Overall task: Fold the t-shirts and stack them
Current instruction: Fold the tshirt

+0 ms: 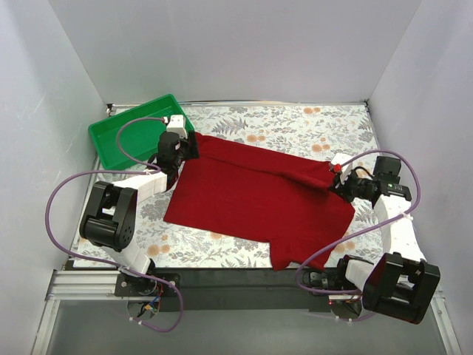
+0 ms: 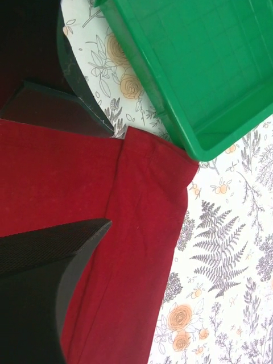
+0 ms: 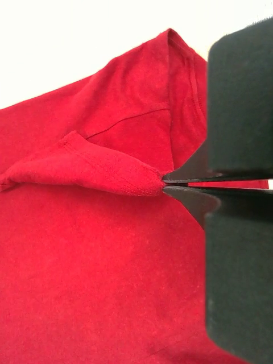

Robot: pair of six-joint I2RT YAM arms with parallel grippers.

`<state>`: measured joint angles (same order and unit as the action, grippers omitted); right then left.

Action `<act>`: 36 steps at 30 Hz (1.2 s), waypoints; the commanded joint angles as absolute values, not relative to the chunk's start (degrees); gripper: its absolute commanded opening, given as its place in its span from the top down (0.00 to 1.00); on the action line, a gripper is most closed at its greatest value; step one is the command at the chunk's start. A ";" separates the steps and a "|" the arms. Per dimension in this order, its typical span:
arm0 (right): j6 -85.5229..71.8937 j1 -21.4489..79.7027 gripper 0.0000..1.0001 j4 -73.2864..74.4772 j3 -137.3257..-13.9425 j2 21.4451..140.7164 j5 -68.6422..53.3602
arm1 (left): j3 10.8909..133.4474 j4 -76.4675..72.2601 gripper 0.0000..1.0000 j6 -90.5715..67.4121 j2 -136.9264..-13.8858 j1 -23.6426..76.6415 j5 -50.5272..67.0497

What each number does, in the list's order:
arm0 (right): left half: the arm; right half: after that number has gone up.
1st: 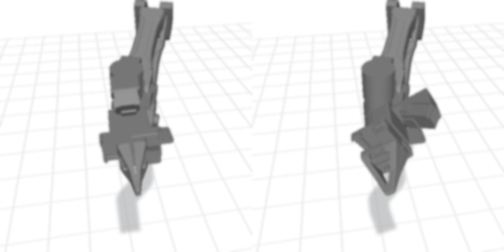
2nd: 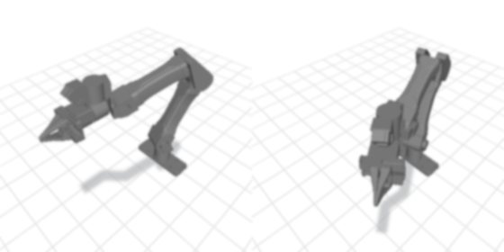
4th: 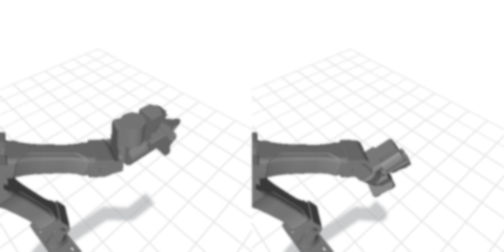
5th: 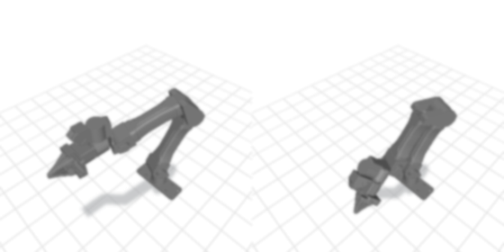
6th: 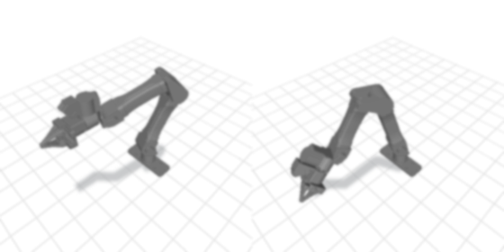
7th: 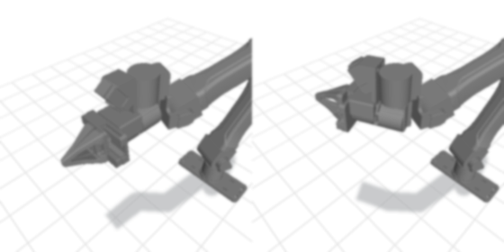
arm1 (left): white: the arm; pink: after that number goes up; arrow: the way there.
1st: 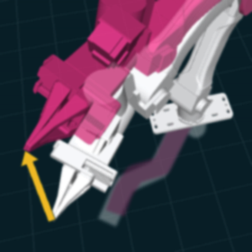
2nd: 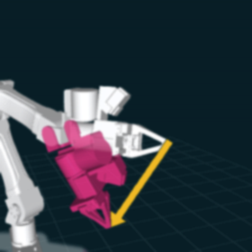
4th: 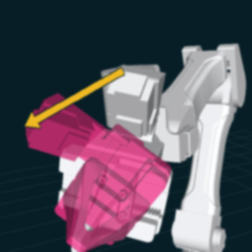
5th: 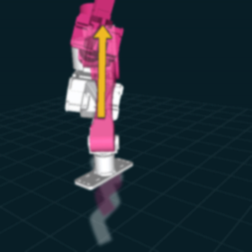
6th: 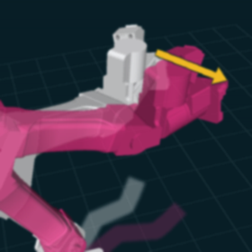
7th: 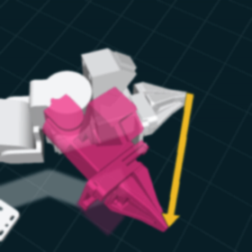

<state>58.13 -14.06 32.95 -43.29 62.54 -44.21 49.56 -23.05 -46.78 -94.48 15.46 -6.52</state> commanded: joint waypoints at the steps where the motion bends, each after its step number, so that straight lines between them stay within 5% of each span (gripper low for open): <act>1: 60.91 -13.80 0.99 34.98 -43.16 60.73 -46.75 | 51.42 -21.88 0.44 -47.81 -92.11 15.21 -4.75; 36: 69.95 -5.27 0.98 41.13 -38.76 60.56 -37.27 | 57.04 -17.75 0.44 -49.48 -98.79 16.96 4.83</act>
